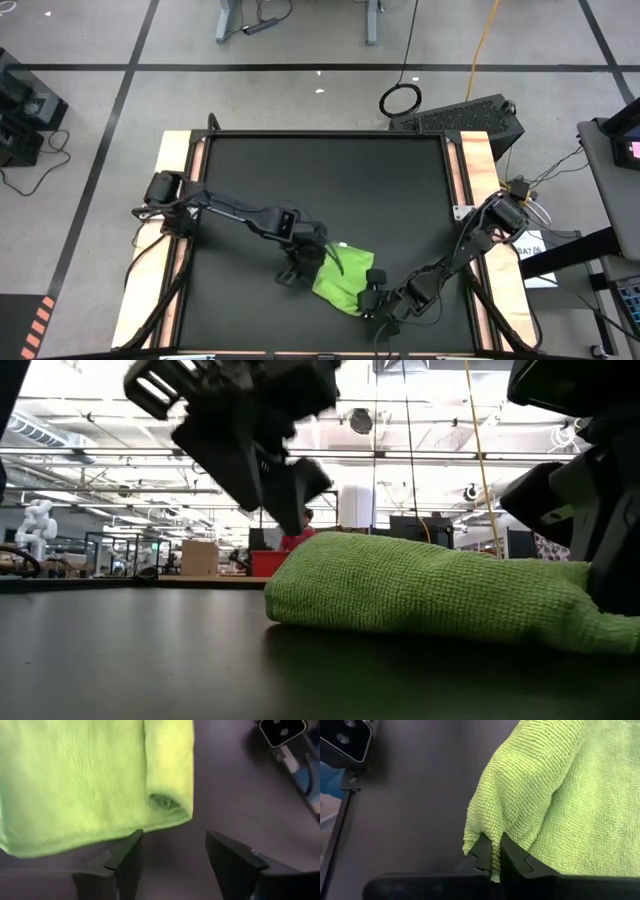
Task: Roll towel into tight, uniform cylinder
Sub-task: Roll the green towel
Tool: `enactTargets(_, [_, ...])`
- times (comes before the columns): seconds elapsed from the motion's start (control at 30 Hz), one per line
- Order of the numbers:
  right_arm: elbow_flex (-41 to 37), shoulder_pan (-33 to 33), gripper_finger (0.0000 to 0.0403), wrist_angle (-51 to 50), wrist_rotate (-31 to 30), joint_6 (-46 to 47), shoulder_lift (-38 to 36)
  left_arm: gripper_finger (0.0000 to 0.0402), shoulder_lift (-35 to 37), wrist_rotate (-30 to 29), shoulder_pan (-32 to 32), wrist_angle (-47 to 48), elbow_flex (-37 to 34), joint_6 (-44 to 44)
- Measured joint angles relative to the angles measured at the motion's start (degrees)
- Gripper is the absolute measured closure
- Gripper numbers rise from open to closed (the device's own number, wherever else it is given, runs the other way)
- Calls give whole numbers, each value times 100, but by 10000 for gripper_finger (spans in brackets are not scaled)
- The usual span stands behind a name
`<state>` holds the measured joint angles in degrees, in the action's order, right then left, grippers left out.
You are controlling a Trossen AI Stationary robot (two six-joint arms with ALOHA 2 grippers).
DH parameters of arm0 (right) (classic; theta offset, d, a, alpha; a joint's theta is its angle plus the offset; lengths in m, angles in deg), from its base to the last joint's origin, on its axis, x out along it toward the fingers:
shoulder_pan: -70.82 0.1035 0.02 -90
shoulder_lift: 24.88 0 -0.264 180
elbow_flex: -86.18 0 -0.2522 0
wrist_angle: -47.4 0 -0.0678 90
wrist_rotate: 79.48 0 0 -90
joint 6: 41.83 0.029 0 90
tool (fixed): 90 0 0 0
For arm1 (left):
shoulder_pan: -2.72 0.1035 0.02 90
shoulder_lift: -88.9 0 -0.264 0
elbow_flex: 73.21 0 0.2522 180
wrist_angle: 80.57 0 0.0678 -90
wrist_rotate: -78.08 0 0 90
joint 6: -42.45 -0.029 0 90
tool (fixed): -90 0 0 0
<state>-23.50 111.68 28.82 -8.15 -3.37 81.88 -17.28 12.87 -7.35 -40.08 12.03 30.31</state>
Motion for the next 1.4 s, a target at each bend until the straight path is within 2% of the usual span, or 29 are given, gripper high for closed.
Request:
enactTargets(0.17, [0,-105,402,63,263,-18,0,177,179,-1056,-604,-349,2,-767])
enactTargets(0.37, [0,-128,402,132,281,-35,0,177,32,-1911,-1173,-1240,20,-1423])
enactTargets(0.83, [0,-155,403,278,343,8,-3,177,-708,-1850,-1053,-1422,20,-1188])
enactTargets(1.03, [0,-162,403,296,315,51,-3,184,-786,-1928,-1059,-1059,20,-1035])
enactTargets(1.17, [0,-193,403,296,305,56,-5,224,-786,-2001,-1061,-925,26,-644])
enactTargets(1.4, [0,-351,402,290,368,104,-5,358,-784,-1970,-1056,-821,26,-322])
